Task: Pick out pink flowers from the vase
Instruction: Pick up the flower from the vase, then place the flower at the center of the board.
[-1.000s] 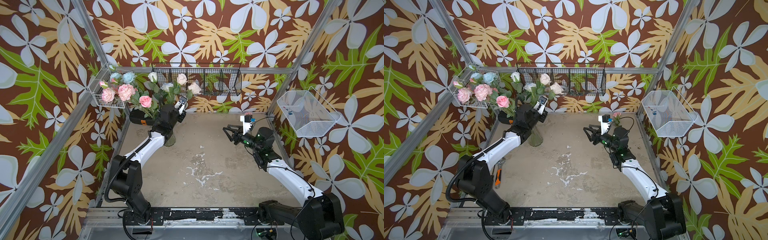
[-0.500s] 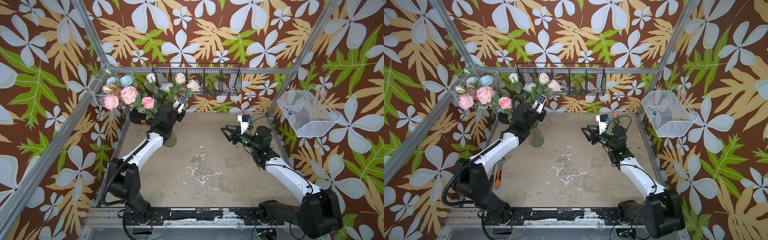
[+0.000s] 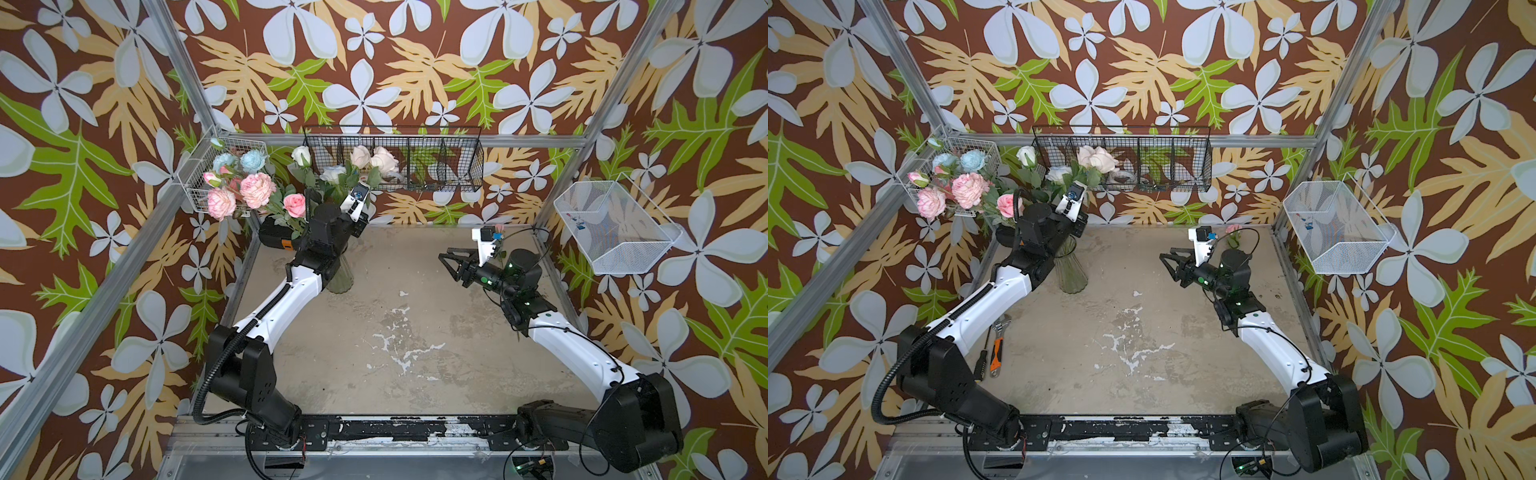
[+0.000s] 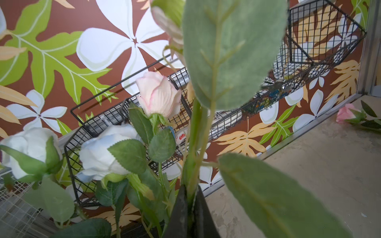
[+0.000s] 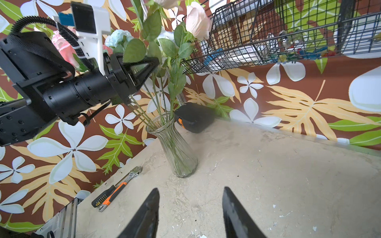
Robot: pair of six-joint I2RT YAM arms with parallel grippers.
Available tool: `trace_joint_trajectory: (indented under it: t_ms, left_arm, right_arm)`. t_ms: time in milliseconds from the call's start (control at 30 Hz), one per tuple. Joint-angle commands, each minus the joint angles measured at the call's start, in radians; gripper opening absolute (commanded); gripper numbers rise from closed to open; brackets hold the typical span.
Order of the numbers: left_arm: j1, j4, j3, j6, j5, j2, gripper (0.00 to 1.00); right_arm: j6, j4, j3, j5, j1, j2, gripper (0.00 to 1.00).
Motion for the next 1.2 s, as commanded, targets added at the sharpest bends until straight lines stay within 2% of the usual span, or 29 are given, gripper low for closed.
trace_joint_trajectory:
  t_ms: [0,533,767,867,1000,1167]
  left_arm:
    - [0.000,0.007,0.025,0.001,0.015,-0.015,0.00]
    - [-0.004,-0.066,0.110,-0.082,0.133,-0.135,0.00]
    - [-0.055,-0.088,0.168,-0.083,0.156,-0.189,0.00]
    - [-0.063,-0.090,0.192,-0.124,0.190,-0.208,0.00]
    - [-0.080,-0.090,0.206,-0.198,0.262,-0.237,0.00]
    - [-0.088,-0.071,0.189,-0.364,0.367,-0.249,0.00]
  right_arm:
    - [-0.010,0.002,0.010,-0.003,0.004,0.005,0.49]
    - [-0.010,-0.039,0.061,0.011,0.007,0.025,0.49]
    - [-0.022,-0.073,0.097,0.024,0.006,0.013,0.49]
    - [-0.034,-0.092,0.093,0.060,0.007,-0.015,0.49]
    - [-0.044,-0.143,0.105,0.167,0.007,-0.052,0.49]
    - [-0.038,-0.155,0.097,0.249,0.005,-0.105,0.49]
